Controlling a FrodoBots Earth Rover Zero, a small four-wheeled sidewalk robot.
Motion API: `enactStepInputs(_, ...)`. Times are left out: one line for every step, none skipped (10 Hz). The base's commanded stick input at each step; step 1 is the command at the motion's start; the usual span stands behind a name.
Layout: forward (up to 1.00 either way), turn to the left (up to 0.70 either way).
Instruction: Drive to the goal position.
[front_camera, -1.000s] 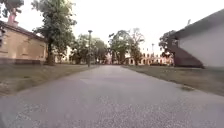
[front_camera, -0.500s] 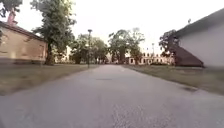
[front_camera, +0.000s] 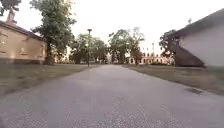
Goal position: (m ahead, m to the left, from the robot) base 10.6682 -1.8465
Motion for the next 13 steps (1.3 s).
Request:
enactStepInputs(0.45,0.0)
enactStepInputs(0.45,0.0)
enactStepInputs(0.45,0.0)
enactStepInputs(0.45,0.0)
enactStepInputs(0.45,0.0)
enactStepInputs(0.45,0.0)
enactStepInputs(0.45,0.0)
enactStepInputs(0.45,0.0)
enactStepInputs(0.45,0.0)
enactStepInputs(0.45,0.0)
enactStepInputs(0.45,0.0)
enactStepInputs(0.45,0.0)
enactStepInputs(0.45,0.0)
